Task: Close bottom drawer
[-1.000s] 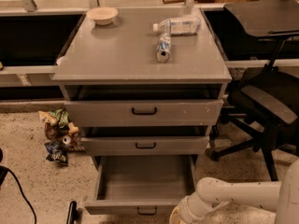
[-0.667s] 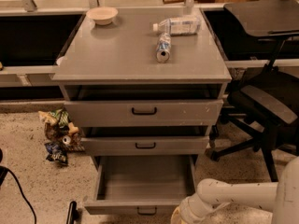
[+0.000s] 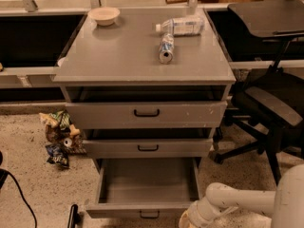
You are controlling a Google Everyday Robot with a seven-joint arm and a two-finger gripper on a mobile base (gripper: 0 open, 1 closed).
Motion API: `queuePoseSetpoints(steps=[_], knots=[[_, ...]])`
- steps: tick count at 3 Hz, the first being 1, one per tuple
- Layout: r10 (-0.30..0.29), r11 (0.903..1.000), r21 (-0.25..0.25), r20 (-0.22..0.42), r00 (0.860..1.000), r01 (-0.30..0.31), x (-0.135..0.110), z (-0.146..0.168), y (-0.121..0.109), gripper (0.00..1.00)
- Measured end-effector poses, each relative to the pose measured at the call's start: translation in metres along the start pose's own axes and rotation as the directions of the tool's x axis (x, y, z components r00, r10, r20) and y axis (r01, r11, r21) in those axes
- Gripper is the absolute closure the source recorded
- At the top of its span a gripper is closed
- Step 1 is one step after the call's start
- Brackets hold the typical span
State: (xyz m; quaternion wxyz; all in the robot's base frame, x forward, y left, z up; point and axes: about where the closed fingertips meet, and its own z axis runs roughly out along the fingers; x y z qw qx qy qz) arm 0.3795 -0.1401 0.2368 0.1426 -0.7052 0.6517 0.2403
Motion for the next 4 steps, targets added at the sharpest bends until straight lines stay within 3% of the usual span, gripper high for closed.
queuePoseSetpoints(steps=[2,4], knots=[[0.022,0.9996,-0.016,0.013,1.0,-0.022,0.025,0.022,-0.03,1.0],[0.086,0.9962,0.018,-0.004,0.996,-0.086,0.049,0.027,-0.057,0.57]])
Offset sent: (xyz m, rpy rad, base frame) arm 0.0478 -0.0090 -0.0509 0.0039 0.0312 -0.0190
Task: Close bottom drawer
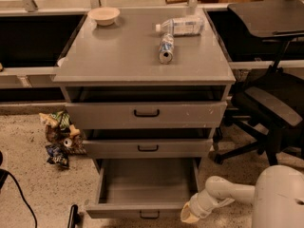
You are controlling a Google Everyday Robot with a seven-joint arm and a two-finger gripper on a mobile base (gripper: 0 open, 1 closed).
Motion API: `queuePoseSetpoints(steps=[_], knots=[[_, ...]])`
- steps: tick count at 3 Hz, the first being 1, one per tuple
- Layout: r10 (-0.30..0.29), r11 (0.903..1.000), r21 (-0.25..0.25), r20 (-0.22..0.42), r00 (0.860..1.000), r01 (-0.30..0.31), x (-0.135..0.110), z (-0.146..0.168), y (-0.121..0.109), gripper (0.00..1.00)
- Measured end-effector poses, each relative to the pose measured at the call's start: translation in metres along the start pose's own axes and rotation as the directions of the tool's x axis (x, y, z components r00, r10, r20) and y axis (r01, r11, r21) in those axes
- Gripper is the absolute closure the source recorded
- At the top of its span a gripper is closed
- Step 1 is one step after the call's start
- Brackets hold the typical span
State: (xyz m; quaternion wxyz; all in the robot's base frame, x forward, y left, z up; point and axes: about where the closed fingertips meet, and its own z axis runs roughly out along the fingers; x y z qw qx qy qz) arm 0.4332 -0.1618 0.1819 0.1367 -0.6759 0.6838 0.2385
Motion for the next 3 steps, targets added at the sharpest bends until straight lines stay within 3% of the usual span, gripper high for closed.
queuePoseSetpoints(steps=[2,3], knots=[[0.014,0.9998,0.016,-0.001,1.0,-0.014,0.0064,-0.0021,-0.0097,0.11],[0.014,0.9998,0.016,-0.001,1.0,-0.014,0.0064,-0.0021,-0.0097,0.0]])
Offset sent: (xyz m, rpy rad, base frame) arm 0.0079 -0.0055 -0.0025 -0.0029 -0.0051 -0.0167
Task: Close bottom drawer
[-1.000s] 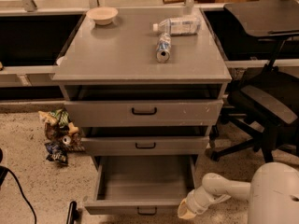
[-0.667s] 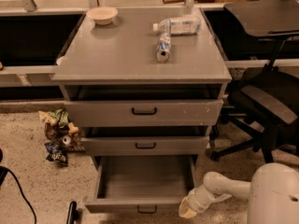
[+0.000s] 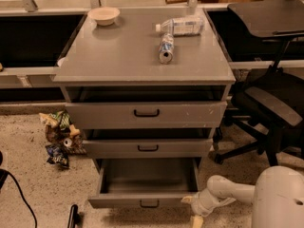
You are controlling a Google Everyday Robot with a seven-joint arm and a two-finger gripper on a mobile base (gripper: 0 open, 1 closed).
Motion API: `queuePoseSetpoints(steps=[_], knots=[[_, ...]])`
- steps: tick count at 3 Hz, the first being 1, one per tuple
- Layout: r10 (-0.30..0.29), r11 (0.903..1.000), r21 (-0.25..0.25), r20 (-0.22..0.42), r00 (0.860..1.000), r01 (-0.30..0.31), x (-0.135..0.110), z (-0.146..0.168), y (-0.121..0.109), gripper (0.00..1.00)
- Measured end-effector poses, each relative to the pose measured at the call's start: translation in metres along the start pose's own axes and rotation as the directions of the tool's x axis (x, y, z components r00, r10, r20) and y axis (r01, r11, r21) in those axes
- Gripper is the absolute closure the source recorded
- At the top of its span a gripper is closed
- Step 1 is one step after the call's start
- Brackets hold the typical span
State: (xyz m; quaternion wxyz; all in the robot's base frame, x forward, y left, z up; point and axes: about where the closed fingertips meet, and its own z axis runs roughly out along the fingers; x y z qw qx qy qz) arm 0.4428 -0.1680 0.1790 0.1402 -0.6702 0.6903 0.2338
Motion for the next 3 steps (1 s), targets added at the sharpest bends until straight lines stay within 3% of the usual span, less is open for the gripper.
queuePoseSetpoints(steps=[1,2,3], knots=[[0.0,1.0,0.0,0.0,1.0,0.0,0.0,0.0,0.0,0.0],[-0.041,0.9989,0.024,0.01,0.999,0.041,0.0,-0.004,-0.017,0.0],[-0.072,0.9968,0.036,0.011,0.997,0.072,0.0,-0.003,-0.032,0.19]])
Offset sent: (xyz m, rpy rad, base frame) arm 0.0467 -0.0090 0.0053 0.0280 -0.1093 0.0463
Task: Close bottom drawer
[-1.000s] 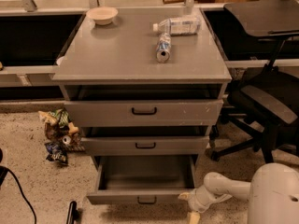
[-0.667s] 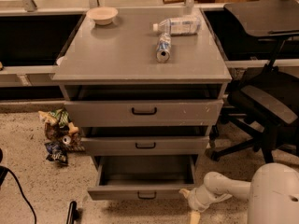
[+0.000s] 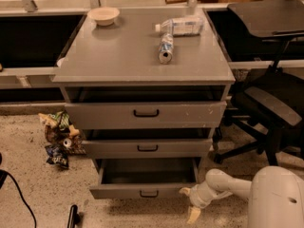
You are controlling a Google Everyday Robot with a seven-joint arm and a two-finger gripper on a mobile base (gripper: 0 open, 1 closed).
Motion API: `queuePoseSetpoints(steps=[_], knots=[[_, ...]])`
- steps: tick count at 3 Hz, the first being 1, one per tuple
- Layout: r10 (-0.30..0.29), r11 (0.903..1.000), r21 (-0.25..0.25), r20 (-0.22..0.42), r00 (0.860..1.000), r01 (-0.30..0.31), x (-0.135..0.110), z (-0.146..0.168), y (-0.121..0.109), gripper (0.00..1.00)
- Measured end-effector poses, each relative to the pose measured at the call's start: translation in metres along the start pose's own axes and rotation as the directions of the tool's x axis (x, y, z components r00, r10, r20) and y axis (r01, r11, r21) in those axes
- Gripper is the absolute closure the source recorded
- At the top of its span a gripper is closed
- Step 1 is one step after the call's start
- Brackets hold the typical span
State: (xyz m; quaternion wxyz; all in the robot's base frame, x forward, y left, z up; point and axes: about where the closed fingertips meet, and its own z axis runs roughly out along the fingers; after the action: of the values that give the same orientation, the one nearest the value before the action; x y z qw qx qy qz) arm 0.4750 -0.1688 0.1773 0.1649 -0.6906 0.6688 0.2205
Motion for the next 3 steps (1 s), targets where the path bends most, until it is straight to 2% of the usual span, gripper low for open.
queuePoseSetpoints(steps=[1,2,3], knots=[[-0.017,0.9981,0.06,-0.021,1.0,0.018,0.006,-0.001,-0.039,0.42],[-0.015,0.9962,0.085,-0.025,1.0,0.017,0.01,-0.001,-0.052,0.38],[-0.011,0.9946,0.103,-0.023,1.0,0.013,0.013,-0.003,-0.059,0.15]])
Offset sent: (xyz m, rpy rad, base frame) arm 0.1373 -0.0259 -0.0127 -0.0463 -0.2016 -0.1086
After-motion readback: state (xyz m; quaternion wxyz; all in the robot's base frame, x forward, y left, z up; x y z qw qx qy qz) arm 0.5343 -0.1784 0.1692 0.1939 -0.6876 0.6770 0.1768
